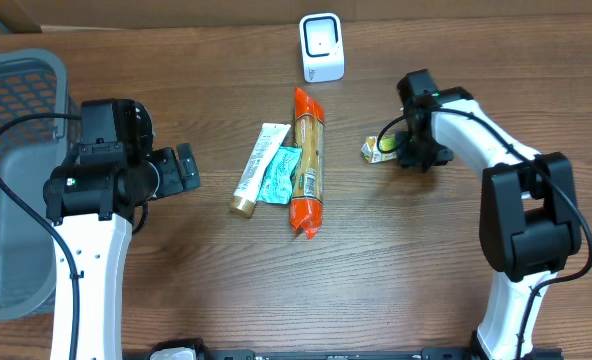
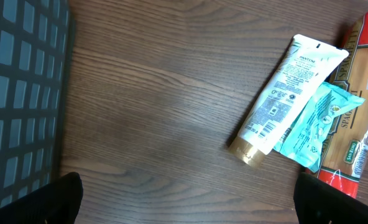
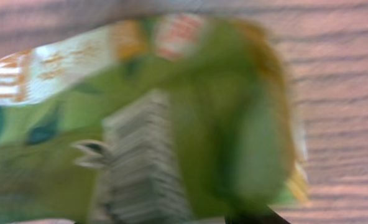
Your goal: Scan the item barcode
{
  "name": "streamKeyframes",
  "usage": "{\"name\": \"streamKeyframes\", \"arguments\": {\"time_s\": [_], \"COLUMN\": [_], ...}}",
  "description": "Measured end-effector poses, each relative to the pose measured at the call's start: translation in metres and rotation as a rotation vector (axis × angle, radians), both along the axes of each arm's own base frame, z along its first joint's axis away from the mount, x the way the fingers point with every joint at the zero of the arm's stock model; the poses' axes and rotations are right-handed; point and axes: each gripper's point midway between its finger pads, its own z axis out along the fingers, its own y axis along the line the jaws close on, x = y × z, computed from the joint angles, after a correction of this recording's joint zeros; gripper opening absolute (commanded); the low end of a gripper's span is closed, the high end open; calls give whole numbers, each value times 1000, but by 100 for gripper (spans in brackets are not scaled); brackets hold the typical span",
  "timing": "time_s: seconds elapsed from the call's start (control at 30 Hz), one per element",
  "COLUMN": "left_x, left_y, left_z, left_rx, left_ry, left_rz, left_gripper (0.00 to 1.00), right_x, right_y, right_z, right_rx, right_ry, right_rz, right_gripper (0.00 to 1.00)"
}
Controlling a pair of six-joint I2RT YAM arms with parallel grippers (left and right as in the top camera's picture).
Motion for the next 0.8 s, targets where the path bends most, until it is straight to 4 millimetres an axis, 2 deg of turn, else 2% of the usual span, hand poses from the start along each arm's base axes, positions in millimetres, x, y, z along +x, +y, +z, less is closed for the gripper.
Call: {"name": "streamKeyframes", "arguments": {"time_s": [0.1, 0.23, 0.33, 0.4, 0.47, 0.53, 0.6, 0.67, 0.8], "left_x": [0, 0, 0, 0, 0, 0, 0, 0, 0], "left_y": [0, 0, 0, 0, 0, 0, 0, 0, 0], "left_z": [0, 0, 0, 0, 0, 0, 0, 0, 0], "left_rx": [0, 0, 0, 0, 0, 0, 0, 0, 0], "left_ry": [0, 0, 0, 0, 0, 0, 0, 0, 0], "left_rz": [0, 0, 0, 0, 0, 0, 0, 0, 0], "left_gripper": [99, 99, 100, 100, 100, 100, 100, 99, 100], "right_x": [0, -7, -2, 2, 8, 15, 27, 30, 17], "right_y": [2, 26, 47, 58, 65, 69, 74, 80, 90], "right_z": [-1, 11, 42, 69, 91, 101, 101, 89, 49], "right_rx": [93, 304, 425, 481, 509, 516, 515, 508, 446], "right_ry": [18, 62, 11, -41, -94, -138, -191, -209, -182], "right_rz": [-25, -51, -86, -117, -163, -228, -323, -402, -557], "right_gripper": [45, 53, 54, 53, 50, 49, 49, 50, 51]}}
